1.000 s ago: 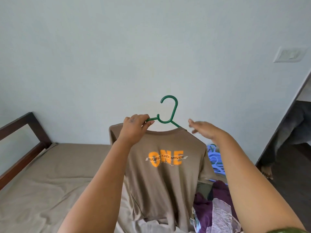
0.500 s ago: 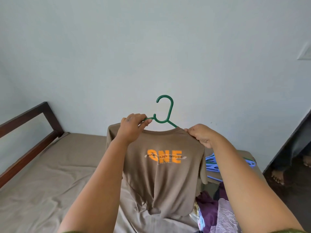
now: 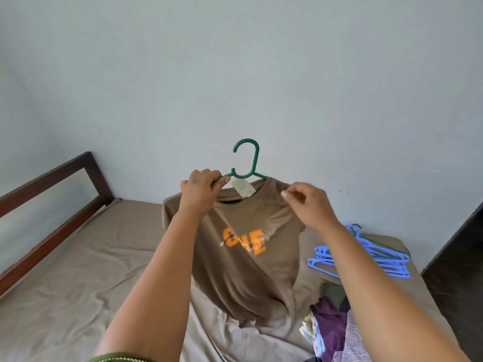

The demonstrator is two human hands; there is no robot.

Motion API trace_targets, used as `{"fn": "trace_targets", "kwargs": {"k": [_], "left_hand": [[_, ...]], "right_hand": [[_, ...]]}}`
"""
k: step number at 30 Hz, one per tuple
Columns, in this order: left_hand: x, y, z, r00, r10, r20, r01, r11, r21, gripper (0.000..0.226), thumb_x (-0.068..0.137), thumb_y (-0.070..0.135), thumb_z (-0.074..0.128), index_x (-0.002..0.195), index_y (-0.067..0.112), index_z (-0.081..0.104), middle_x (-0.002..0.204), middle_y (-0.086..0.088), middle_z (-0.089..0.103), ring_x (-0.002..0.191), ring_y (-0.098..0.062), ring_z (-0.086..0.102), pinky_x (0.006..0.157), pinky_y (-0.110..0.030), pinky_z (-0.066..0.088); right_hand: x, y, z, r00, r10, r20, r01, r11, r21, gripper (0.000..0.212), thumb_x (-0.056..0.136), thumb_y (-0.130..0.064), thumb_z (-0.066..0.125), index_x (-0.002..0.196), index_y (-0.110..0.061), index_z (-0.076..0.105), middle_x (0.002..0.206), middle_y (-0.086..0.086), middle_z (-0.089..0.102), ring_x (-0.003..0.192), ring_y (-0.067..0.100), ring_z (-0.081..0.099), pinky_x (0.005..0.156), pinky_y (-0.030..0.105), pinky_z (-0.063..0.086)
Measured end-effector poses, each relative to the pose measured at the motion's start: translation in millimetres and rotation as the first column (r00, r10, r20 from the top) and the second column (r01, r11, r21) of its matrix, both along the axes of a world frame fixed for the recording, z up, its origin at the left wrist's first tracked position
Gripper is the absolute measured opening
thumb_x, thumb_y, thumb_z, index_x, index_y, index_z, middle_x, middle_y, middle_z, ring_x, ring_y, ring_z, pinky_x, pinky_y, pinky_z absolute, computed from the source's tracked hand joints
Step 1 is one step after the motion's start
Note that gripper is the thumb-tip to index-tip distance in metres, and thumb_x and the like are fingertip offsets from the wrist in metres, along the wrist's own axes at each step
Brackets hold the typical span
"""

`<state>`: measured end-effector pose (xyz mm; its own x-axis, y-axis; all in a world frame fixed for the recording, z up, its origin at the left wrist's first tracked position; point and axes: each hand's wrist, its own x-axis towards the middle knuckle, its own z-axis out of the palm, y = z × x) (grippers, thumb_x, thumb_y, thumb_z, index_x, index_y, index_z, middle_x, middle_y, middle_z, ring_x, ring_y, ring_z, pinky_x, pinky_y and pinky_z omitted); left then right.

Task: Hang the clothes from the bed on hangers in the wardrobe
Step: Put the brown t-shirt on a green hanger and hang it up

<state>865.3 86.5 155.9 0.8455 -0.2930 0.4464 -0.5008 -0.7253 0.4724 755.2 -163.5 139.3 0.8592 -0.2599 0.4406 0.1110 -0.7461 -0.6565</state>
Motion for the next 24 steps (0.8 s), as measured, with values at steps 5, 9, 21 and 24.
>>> {"fn": "trace_targets", "kwargs": {"k": [5, 9, 21, 24], "left_hand": [[-4.4, 9.0, 1.3, 0.999, -0.031, 0.035, 0.029, 0.999, 0.037, 0.036, 0.096, 0.049, 0.047, 0.079, 0.019, 0.058, 0.077, 0.007, 0.05, 0.088, -0.018, 0.042, 0.079, -0.036, 0.028], [-6.1, 17.2, 4.7, 0.999, -0.017, 0.05, 0.017, 1.0, -0.004, 0.038, 0.095, 0.049, 0.048, 0.081, 0.016, 0.061, 0.079, 0.005, 0.052, 0.088, -0.017, 0.041, 0.078, -0.035, 0.026], [-3.6, 33.0, 9.3, 0.997, -0.072, 0.006, 0.072, 0.99, -0.119, 0.035, 0.096, 0.041, 0.052, 0.08, 0.013, 0.063, 0.077, 0.004, 0.052, 0.088, -0.018, 0.042, 0.084, -0.042, 0.039], [-2.3, 32.1, 11.7, 0.997, -0.074, 0.008, 0.074, 0.991, -0.115, 0.032, 0.095, 0.043, 0.052, 0.079, 0.018, 0.063, 0.076, 0.009, 0.05, 0.089, -0.016, 0.043, 0.085, -0.042, 0.04]], "right_hand": [[16.4, -10.5, -2.9, 0.997, 0.061, -0.049, -0.067, 0.989, -0.133, 0.04, 0.083, -0.021, 0.073, 0.12, -0.018, 0.058, 0.111, -0.005, 0.047, 0.106, 0.013, 0.042, 0.094, 0.024, 0.032], [19.7, -7.3, -5.5, 0.99, 0.132, 0.045, -0.127, 0.988, -0.09, 0.004, 0.084, -0.011, 0.071, 0.088, -0.011, 0.07, 0.086, -0.002, 0.068, 0.082, 0.014, 0.061, 0.078, 0.026, 0.047], [38.3, -16.2, 14.4, 0.973, -0.087, -0.214, 0.056, 0.988, -0.145, 0.039, 0.103, -0.033, 0.035, 0.14, -0.046, 0.04, 0.143, -0.005, 0.041, 0.132, 0.025, 0.03, 0.106, 0.044, 0.032], [28.6, -7.9, 9.7, 0.96, 0.129, -0.248, -0.122, 0.992, 0.042, 0.059, 0.09, -0.05, 0.059, 0.142, -0.047, 0.034, 0.139, -0.004, 0.041, 0.133, 0.018, 0.032, 0.111, 0.036, 0.028]]}}
